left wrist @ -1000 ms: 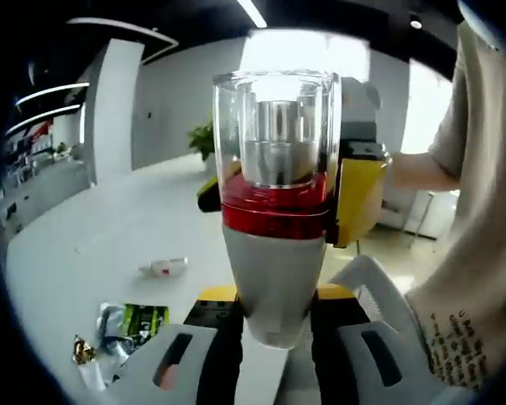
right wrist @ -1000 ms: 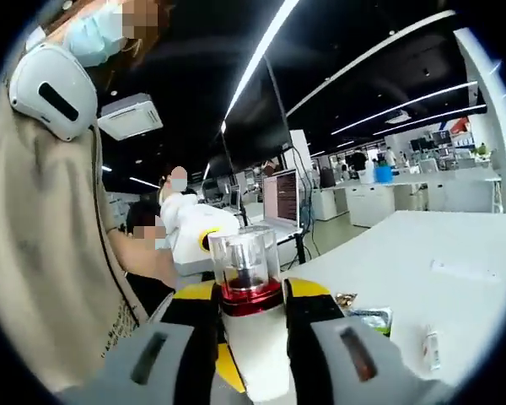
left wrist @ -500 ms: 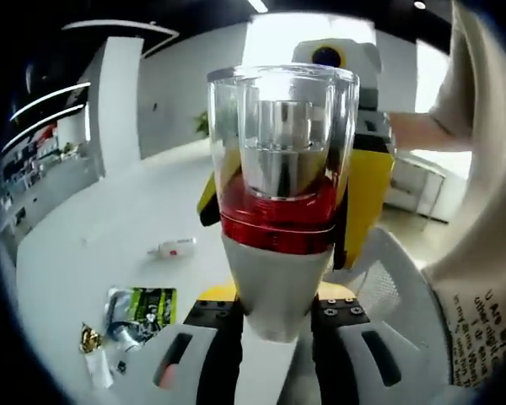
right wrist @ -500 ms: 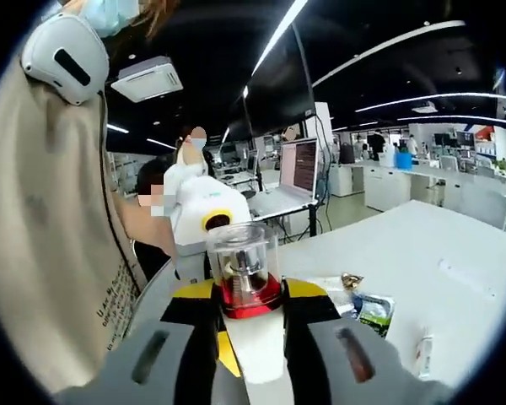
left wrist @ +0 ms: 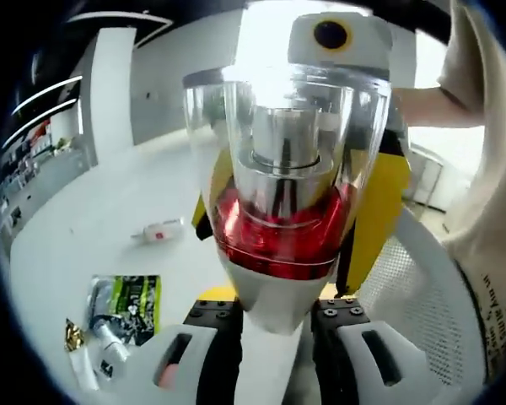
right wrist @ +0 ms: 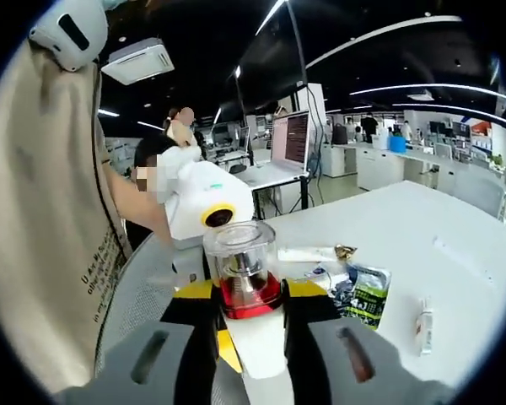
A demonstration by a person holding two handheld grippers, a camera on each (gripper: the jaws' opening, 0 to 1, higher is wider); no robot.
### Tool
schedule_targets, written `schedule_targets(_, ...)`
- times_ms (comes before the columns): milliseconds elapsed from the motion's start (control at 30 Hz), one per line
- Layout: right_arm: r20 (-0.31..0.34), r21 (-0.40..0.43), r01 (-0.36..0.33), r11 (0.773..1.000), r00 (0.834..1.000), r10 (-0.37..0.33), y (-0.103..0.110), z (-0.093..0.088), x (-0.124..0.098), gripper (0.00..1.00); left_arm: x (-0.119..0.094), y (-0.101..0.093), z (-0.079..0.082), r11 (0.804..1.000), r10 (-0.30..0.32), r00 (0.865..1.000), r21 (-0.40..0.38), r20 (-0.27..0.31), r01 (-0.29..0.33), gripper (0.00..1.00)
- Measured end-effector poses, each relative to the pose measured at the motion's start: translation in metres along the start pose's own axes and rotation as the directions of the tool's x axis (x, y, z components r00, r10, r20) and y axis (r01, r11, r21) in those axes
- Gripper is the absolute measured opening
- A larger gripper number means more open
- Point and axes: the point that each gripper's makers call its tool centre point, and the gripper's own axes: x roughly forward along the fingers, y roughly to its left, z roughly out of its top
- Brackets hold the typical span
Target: Arrange the skincare products in the storage area until every visible bottle or jar stands upright without overlapping.
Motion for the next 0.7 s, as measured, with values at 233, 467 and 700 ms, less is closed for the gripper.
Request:
schedule_targets(233,-0.045,0.001,0.042,0.999,0.998,-0.042,-0.013,-0.022,-0.003,0.28,0.023,0.003,-0.007,0.999,-0.020,1.000,0.032,-0.021,0.021,0.27)
schedule_targets(467,-0.091,0.001,0.072,0.997,0.993,-0.072,-0.024,-0.042,-0.006,0.28,0.042,0.008,-0.016,0.997,-0.041,0.998,0.062,-0.057,0.044,0.27)
schedule_targets(700,-0.096,0.020,0.109,0.994,0.990,-0.106,-0.036,-0.052,-0.010,0.29,0.055,0.014,-0.016,0.995,-0.057,0.996,0.073,-0.067,0.062,0.27)
